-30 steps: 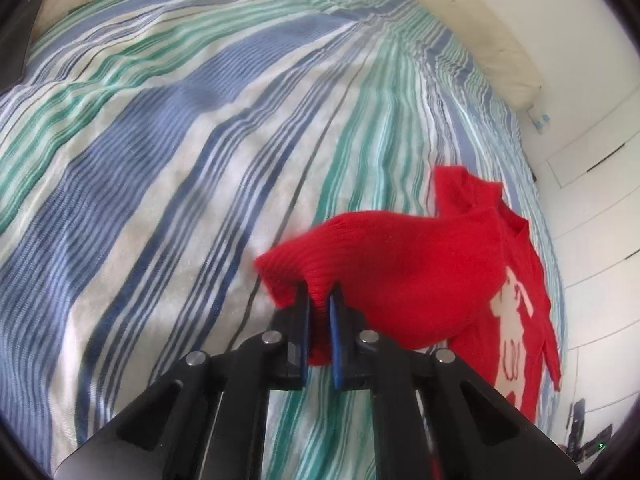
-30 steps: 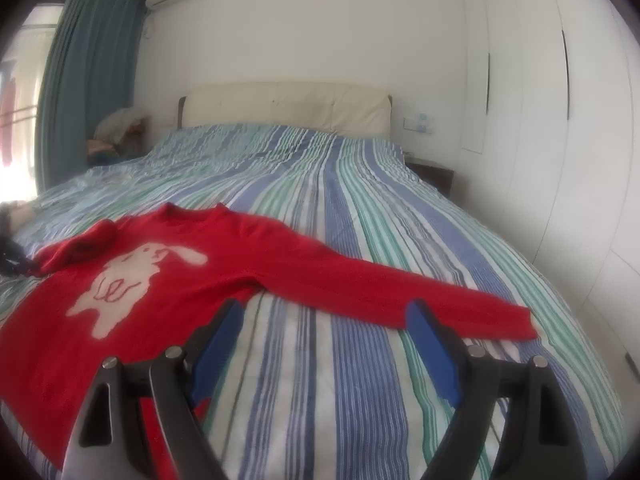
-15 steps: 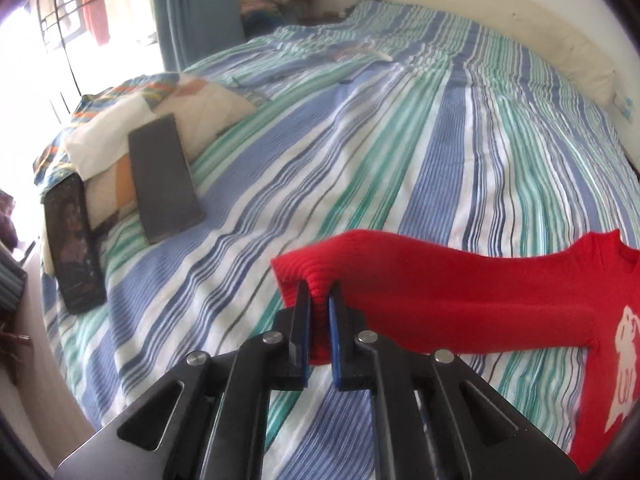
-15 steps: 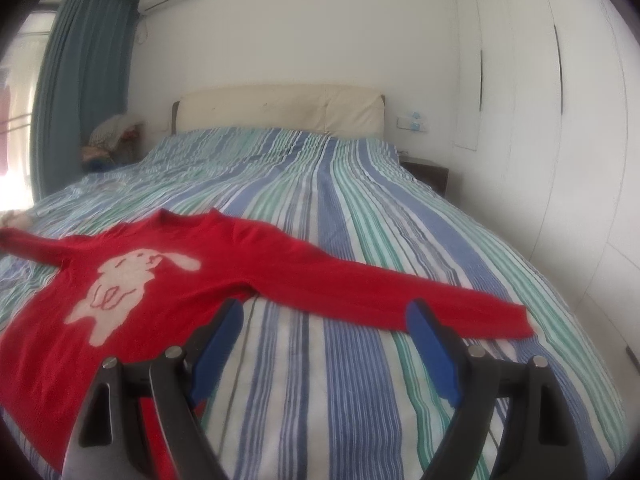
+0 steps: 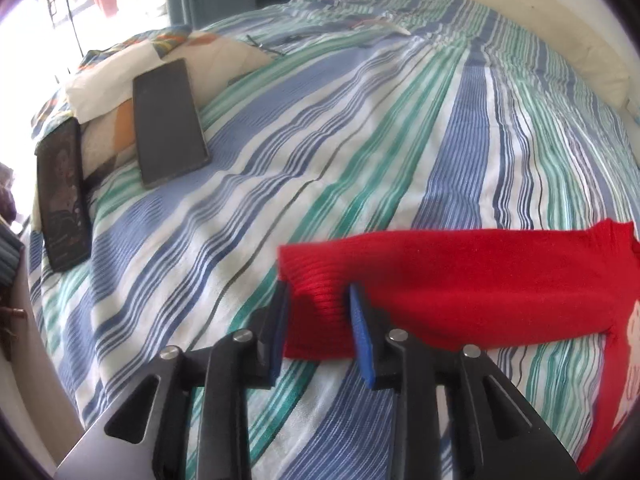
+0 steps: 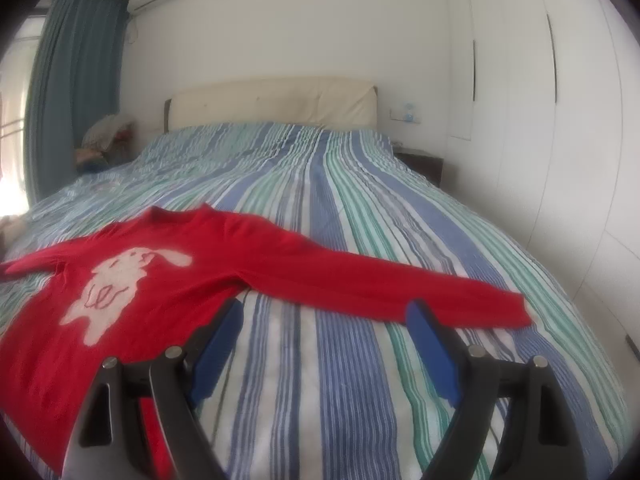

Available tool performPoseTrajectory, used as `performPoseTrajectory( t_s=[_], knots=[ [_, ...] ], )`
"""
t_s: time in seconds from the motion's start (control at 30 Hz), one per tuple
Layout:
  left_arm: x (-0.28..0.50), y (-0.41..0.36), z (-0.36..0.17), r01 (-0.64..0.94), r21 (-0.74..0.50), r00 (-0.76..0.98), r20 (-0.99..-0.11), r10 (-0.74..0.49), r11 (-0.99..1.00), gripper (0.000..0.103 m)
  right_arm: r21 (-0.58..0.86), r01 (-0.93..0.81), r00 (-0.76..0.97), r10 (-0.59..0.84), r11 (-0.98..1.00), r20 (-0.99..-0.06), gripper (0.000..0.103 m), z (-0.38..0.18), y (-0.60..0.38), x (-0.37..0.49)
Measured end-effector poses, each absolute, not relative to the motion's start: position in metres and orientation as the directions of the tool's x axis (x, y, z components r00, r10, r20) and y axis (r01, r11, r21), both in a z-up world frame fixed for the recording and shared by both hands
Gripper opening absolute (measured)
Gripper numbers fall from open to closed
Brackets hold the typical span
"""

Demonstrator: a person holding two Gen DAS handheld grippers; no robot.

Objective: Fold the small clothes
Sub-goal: 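Grasp the other sleeve cuff with the left gripper and stretch it outward, then grasp the sweater hem with both grippers and pull it straight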

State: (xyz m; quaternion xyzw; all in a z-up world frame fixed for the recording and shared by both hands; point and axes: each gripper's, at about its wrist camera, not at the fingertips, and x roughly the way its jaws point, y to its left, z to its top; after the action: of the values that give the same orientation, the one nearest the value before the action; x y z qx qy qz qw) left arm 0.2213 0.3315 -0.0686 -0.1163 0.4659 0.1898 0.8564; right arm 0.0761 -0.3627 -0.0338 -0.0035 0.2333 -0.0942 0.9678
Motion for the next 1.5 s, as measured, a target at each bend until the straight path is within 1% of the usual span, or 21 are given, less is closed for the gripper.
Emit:
performPoseTrajectory(
  t_s=[0.13,0.23,0.37,0.4,0.47,0.53,0.63,0.73,0.8,0.83,0.87,0.93,1.0,1.03,1.07,1.1,1.13,1.23,1.33,1.43,1.5],
  knots=[
    [0.206,0.315,-0.037,-0.391,-0.069,0.581,-0.792,0.188,0.918,0.053,-0.059,0.177,0.875,-0.185,0.982,-0.447,0.083,-0.033,-0.361,0.074],
    [0.215,0.270,-0.024,-0.208,-0.130,0.630,-0.776,0.031,0.969,0.064,-0.040,0.172,0.869,-0.171,0.984,-0.464,0.083,-0.035,-0.361,0.077],
    [0.245,0.187,-0.025,0.041,-0.180,0.622,-0.765,-0.166,0.983,0.066,-0.051,0.159,0.864,-0.164,0.986,-0.475,0.083,-0.037,-0.357,0.082],
    [0.254,0.168,-0.028,0.082,-0.177,0.620,-0.762,-0.189,0.981,0.067,-0.061,0.155,0.865,-0.165,0.986,-0.474,0.083,-0.038,-0.354,0.082],
    [0.273,0.136,-0.037,0.145,-0.159,0.606,-0.766,-0.215,0.977,0.076,-0.084,0.146,0.867,-0.169,0.986,-0.469,0.083,-0.038,-0.351,0.082],
    [0.291,0.121,-0.055,0.135,-0.115,0.573,-0.801,-0.173,0.984,0.076,-0.101,0.144,0.869,-0.175,0.984,-0.462,0.083,-0.038,-0.349,0.080],
    [0.296,0.148,-0.084,0.003,-0.055,0.521,-0.852,-0.049,0.998,0.074,-0.089,0.151,0.871,-0.175,0.985,-0.460,0.083,-0.036,-0.352,0.079],
    [0.278,0.221,-0.100,-0.183,-0.081,0.485,-0.874,0.018,0.980,0.073,-0.067,0.160,0.874,-0.173,0.985,-0.454,0.083,-0.032,-0.359,0.076],
    [0.260,0.268,-0.106,-0.275,-0.066,0.460,-0.885,0.071,0.959,0.069,-0.052,0.166,0.874,-0.171,0.985,-0.454,0.083,-0.031,-0.363,0.075],
    [0.251,0.286,-0.106,-0.297,-0.056,0.451,-0.888,0.088,0.953,0.061,-0.041,0.168,0.873,-0.168,0.985,-0.457,0.083,-0.031,-0.365,0.076],
    [0.244,0.300,-0.104,-0.299,-0.075,0.452,-0.889,0.072,0.951,0.048,-0.026,0.170,0.872,-0.163,0.985,-0.462,0.083,-0.031,-0.367,0.076],
    [0.235,0.312,-0.100,-0.292,-0.093,0.437,-0.898,0.046,0.952,0.033,0.007,0.172,0.868,-0.149,0.985,-0.474,0.083,-0.032,-0.371,0.079],
    [0.233,0.313,-0.093,-0.295,-0.044,0.416,-0.905,0.087,0.955,0.031,0.021,0.175,0.864,-0.143,0.984,-0.483,0.083,-0.033,-0.372,0.082],
    [0.232,0.311,-0.089,-0.322,0.026,0.401,-0.902,0.161,0.946,0.050,0.018,0.178,0.862,-0.147,0.984,-0.485,0.083,-0.033,-0.371,0.083],
    [0.228,0.308,-0.084,-0.341,0.071,0.406,-0.888,0.215,0.937,0.073,0.009,0.180,0.862,-0.153,0.984,-0.484,0.083,-0.034,-0.370,0.083],
    [0.222,0.305,-0.078,-0.349,0.085,0.432,-0.869,0.241,0.933,0.079,-0.003,0.183,0.862,-0.162,0.983,-0.480,0.083,-0.034,-0.369,0.083],
    [0.215,0.302,-0.072,-0.344,0.073,0.465,-0.853,0.237,0.936,0.080,-0.017,0.186,0.863,-0.172,0.982,-0.475,0.083,-0.033,-0.368,0.082],
    [0.187,0.277,-0.055,-0.269,-0.058,0.546,-0.832,0.103,0.961,0.080,-0.061,0.206,0.864,-0.211,0.977,-0.457,0.083,-0.032,-0.367,0.075],
    [0.161,0.228,-0.041,-0.076,-0.235,0.574,-0.805,-0.150,0.969,0.081,-0.060,0.197,0.844,-0.200,0.979,-0.498,0.083,-0.031,-0.370,0.072],
    [0.122,0.171,-0.044,0.113,-0.371,0.500,-0.780,-0.376,0.922,0.082,0.097,0.110,0.809,-0.032,0.989,-0.587,0.083,-0.031,-0.371,0.060],
    [0.097,0.138,-0.055,0.187,-0.437,0.436,-0.766,-0.473,0.880,0.082,0.206,0.041,0.763,0.102,0.978,-0.638,0.083,-0.036,-0.362,0.043]
  ],
)
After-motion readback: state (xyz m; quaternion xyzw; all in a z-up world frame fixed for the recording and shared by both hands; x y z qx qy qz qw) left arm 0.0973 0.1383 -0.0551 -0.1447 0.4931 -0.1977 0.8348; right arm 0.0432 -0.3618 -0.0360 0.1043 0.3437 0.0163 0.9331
